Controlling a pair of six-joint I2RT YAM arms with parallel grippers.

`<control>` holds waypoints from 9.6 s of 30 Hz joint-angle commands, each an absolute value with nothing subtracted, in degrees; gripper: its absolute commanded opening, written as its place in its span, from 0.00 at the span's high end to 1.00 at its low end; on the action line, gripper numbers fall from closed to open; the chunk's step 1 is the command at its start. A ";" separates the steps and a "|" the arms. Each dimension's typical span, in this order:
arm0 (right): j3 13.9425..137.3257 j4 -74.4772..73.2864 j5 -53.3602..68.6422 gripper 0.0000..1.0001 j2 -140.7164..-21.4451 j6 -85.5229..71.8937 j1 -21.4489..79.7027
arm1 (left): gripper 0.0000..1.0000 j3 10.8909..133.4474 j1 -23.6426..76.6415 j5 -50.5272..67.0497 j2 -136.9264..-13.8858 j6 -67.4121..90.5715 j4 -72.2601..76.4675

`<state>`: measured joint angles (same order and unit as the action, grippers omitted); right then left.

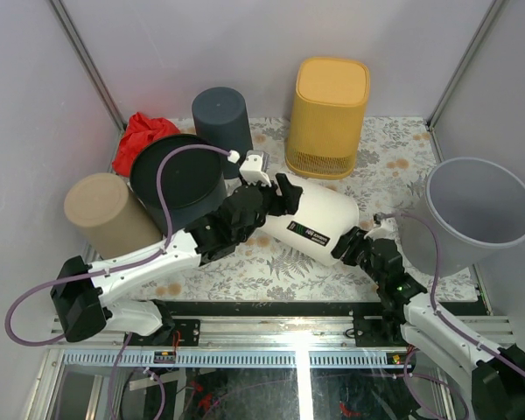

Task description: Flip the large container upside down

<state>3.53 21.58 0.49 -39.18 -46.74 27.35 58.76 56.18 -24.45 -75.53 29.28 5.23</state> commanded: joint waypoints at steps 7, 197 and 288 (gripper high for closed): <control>18.80 5.52 2.08 0.50 -41.76 -34.79 28.07 | 0.33 54.12 58.00 -17.46 -75.85 33.58 9.31; 51.44 -34.35 -8.68 0.47 -49.70 -30.20 30.06 | 0.32 39.85 48.70 -15.78 -71.59 40.78 9.79; 57.72 -26.84 -1.55 0.38 -57.33 -30.18 29.99 | 0.39 57.26 46.06 -8.46 -74.34 37.82 -0.68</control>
<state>55.77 -32.62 -8.95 -58.96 -29.54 29.34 53.80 44.69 -11.51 -76.58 38.00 -5.23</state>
